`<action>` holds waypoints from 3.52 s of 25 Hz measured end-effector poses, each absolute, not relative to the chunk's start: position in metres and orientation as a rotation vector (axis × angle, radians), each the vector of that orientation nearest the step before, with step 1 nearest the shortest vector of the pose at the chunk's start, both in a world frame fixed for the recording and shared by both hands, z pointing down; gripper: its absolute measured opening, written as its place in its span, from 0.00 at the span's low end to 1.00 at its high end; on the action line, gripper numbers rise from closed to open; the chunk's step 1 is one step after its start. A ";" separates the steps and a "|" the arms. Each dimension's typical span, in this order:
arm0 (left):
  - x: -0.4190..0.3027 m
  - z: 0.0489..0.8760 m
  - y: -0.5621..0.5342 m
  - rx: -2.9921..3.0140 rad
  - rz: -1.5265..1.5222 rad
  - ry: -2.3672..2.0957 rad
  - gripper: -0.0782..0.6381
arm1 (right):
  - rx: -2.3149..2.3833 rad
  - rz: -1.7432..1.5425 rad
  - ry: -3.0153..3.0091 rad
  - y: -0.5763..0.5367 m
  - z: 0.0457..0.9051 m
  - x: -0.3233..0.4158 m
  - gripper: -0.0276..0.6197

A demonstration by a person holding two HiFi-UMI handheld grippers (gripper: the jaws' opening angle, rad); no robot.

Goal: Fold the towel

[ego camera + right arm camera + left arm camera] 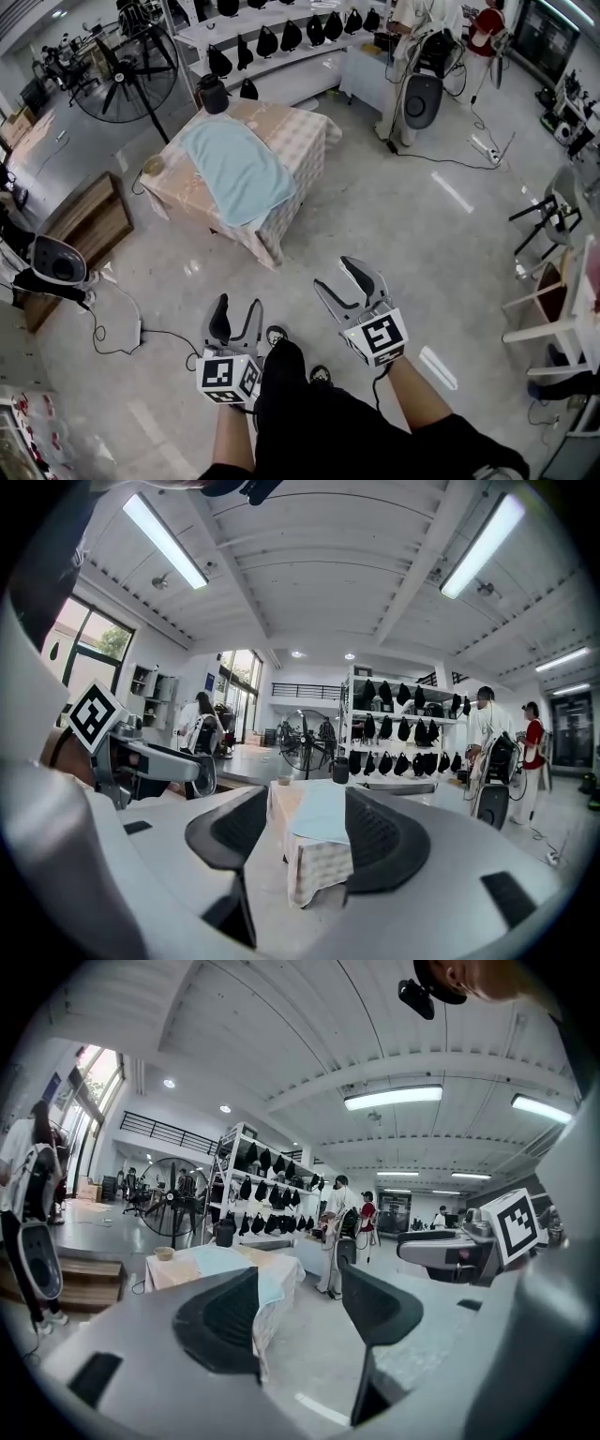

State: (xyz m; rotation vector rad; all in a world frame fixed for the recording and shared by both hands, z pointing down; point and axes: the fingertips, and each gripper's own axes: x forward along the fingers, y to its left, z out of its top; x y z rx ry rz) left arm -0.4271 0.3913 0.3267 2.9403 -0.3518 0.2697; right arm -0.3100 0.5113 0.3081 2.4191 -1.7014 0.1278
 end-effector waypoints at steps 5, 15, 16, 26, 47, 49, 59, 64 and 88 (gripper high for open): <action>-0.396 0.329 0.357 2.940 0.264 -0.327 0.47 | 2.407 0.139 -1.685 0.479 0.311 -0.282 0.41; -0.310 0.319 0.233 2.914 0.163 -0.272 0.47 | 2.343 0.097 -1.605 0.367 0.297 -0.200 0.41; -0.303 0.318 0.220 2.911 0.159 -0.263 0.47 | 2.339 0.104 -1.595 0.356 0.298 -0.194 0.41; -0.265 0.340 0.145 2.840 0.227 -0.221 0.47 | 2.289 0.197 -1.569 0.285 0.318 -0.150 0.42; -0.125 0.434 0.065 2.686 0.457 -0.466 0.47 | 2.062 0.391 -1.820 0.192 0.399 0.021 0.42; -0.126 0.459 0.065 2.646 0.527 -0.532 0.47 | 2.024 0.441 -1.857 0.190 0.421 0.028 0.42; -0.144 0.552 0.078 2.472 0.777 -0.635 0.47 | 1.842 0.677 -1.874 0.181 0.537 0.033 0.42; -0.158 0.594 0.082 2.372 0.863 -0.663 0.47 | 1.773 0.731 -1.835 0.182 0.579 0.032 0.42; -0.172 0.668 0.074 2.117 0.917 -0.657 0.47 | 1.866 1.327 -1.761 0.201 0.693 0.059 0.42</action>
